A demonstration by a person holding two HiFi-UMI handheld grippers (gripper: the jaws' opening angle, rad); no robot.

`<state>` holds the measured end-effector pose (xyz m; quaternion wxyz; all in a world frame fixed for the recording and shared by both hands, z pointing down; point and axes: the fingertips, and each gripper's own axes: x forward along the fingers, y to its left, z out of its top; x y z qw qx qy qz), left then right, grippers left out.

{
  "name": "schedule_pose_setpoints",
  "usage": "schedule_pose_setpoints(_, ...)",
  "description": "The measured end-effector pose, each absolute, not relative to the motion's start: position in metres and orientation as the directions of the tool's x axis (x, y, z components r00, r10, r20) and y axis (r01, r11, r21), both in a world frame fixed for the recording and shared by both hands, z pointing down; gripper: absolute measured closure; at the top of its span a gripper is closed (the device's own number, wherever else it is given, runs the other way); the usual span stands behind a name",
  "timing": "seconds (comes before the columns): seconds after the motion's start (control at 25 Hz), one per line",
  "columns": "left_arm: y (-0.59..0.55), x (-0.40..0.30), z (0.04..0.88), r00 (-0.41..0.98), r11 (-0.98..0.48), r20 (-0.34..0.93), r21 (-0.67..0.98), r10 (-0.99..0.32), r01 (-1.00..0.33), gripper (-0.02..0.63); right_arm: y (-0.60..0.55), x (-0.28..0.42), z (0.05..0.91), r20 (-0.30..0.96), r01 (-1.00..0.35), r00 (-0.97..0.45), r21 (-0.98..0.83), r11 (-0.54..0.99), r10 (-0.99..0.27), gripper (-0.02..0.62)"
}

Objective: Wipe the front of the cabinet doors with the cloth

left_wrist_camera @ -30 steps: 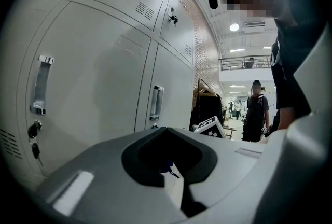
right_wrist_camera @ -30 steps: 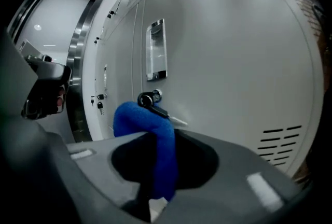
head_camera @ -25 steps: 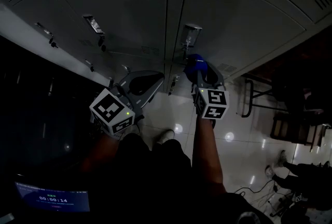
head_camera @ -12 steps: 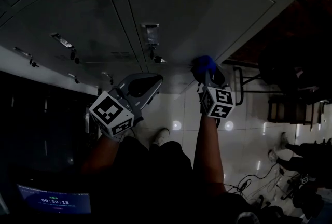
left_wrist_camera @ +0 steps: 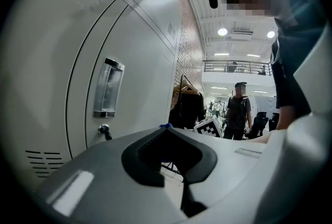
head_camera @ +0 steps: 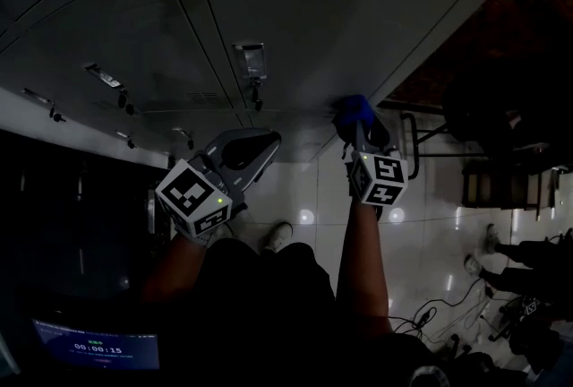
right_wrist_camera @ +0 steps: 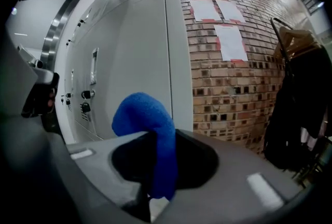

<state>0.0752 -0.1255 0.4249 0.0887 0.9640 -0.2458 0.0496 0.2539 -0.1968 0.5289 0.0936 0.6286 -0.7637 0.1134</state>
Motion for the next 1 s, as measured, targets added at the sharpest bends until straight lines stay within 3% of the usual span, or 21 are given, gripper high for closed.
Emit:
schedule_pose_setpoints(0.48, -0.116, 0.003, 0.381, 0.869, -0.866, 0.088, 0.087, -0.487, -0.493, 0.604, -0.157, 0.113, 0.419, 0.115, -0.876, -0.479, -0.004, 0.482, -0.870, 0.517)
schedule_pose_setpoints(0.76, -0.091, -0.055, 0.363, 0.876, -0.876, 0.100, 0.060, -0.472, -0.479, 0.604, -0.096, 0.024, 0.374, 0.058, -0.770, -0.638, -0.051, 0.636, -0.768, 0.517)
schedule_pose_setpoints(1.0, -0.066, -0.099, 0.369, 0.871, -0.872, 0.123, 0.064, -0.475, -0.485, 0.604, -0.051, -0.024, 0.358, 0.070, -0.723, -0.690, -0.015, 0.691, -0.720, 0.517)
